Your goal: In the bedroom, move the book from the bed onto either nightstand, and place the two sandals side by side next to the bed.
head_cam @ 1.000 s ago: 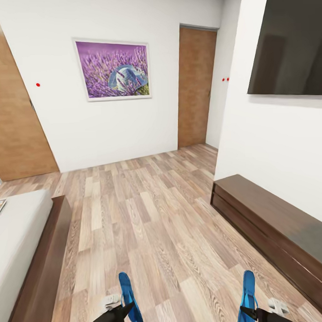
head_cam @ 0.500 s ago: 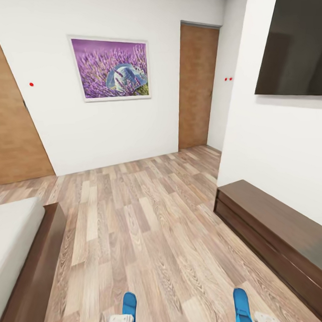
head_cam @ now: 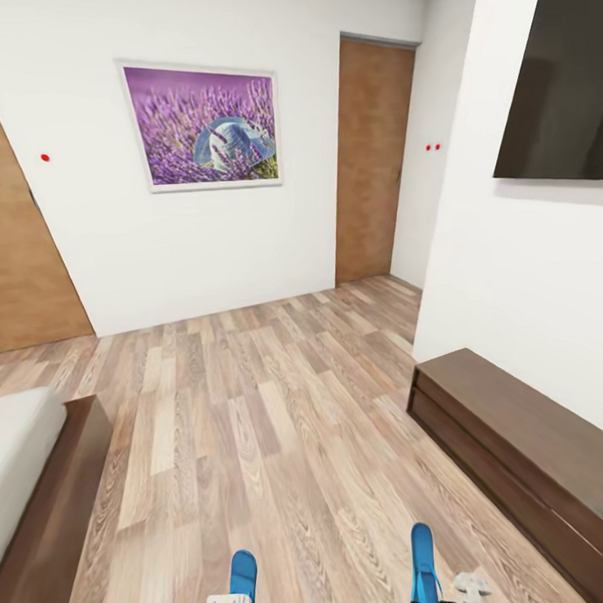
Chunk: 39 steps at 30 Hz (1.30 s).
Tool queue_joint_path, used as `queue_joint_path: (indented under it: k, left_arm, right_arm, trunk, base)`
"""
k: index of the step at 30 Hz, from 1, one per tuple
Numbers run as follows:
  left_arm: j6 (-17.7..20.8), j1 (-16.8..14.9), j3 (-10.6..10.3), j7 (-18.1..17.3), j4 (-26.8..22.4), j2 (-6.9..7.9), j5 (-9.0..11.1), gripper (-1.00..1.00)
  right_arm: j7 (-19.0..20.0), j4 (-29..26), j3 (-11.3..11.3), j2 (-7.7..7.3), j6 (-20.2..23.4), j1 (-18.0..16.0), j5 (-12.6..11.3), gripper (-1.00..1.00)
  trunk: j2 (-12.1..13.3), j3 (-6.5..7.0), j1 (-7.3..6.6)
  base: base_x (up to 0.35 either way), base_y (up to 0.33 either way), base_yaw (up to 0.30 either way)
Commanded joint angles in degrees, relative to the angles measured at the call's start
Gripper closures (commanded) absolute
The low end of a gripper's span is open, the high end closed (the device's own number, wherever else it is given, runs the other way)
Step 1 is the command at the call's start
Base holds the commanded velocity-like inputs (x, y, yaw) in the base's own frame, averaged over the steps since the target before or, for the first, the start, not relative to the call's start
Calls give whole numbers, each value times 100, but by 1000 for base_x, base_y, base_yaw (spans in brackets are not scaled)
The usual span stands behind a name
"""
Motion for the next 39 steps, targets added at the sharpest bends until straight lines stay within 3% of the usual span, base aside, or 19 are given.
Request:
queue_joint_path:
  k: [1, 10, 39]
  left_arm:
    - [-17, -4, 45, -25, 6, -3, -25, 100]
    - [-20, -4, 46, -19, 12, -3, -20, 100]
    - [-20, -4, 45, -15, 12, -3, -11, 100]
  right_arm:
    - [26, 8, 3, -3, -20, -4, -55, 100]
    - [44, 8, 1, -5, -47, -4, -65, 100]
    - [37, 8, 0, -5, -48, -4, -65, 100]
  trunk:
    - [-2, -5, 3]
    - [-2, 5, 3]
    - [-2, 11, 3]
  base:
    - [329, 0, 0]
    - [250, 0, 57]
    - [35, 0, 255]
